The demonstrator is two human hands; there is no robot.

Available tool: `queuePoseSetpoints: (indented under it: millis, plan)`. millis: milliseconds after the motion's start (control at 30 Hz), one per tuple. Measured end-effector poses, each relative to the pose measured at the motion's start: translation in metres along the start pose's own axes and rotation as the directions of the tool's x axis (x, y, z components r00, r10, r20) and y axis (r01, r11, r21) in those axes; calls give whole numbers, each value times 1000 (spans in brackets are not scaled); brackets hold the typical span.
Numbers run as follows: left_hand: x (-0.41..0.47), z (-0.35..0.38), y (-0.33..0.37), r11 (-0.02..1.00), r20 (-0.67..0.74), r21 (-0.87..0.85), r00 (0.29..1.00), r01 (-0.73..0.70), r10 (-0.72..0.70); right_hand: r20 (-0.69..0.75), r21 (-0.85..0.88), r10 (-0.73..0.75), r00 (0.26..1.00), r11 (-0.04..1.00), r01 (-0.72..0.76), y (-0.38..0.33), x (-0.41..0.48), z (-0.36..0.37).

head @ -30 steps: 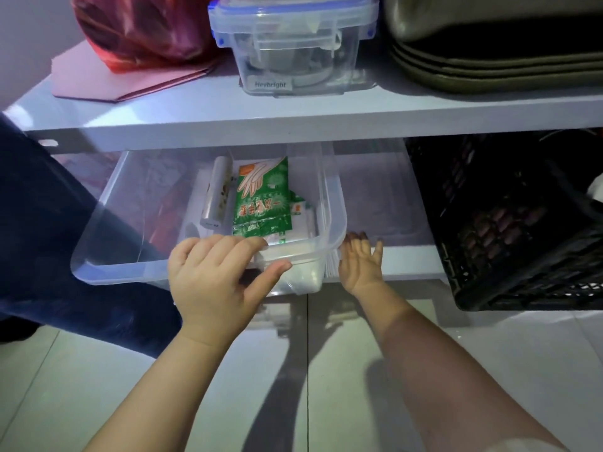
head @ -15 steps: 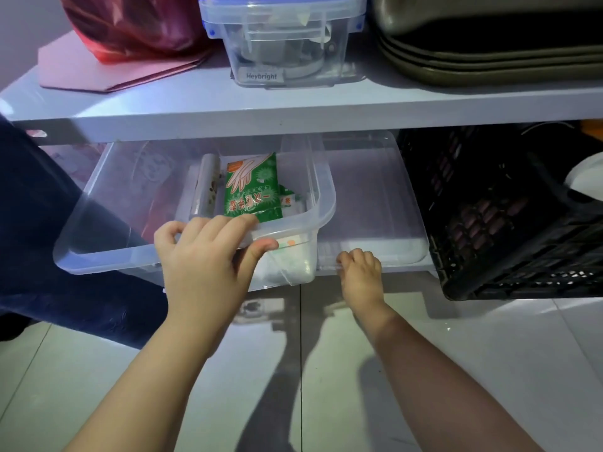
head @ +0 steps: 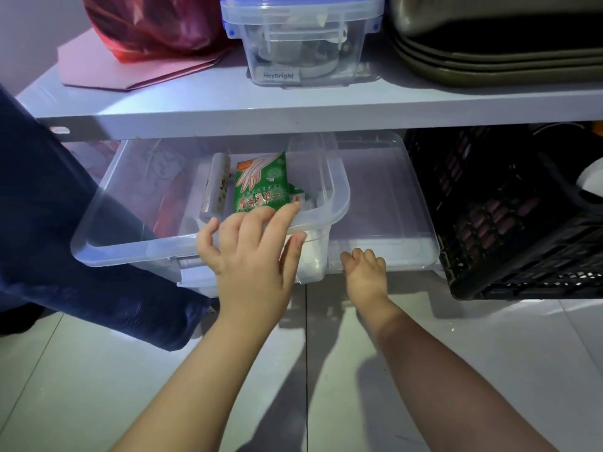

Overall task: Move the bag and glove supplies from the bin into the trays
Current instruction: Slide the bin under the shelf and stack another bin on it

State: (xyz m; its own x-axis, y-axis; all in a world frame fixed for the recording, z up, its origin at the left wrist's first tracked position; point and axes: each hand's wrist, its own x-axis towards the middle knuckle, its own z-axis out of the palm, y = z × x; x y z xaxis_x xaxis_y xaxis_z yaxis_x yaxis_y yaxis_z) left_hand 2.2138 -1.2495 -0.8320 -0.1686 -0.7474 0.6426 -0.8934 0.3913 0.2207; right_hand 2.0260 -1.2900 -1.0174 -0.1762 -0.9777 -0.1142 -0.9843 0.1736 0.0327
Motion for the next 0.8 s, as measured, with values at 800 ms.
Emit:
queuePoseSetpoints:
  millis: [800]
  plan:
    - [30,-6,-8,991,-18,-133,1000,7,-9,-67,107,-316,946,941,322,6,-106,8]
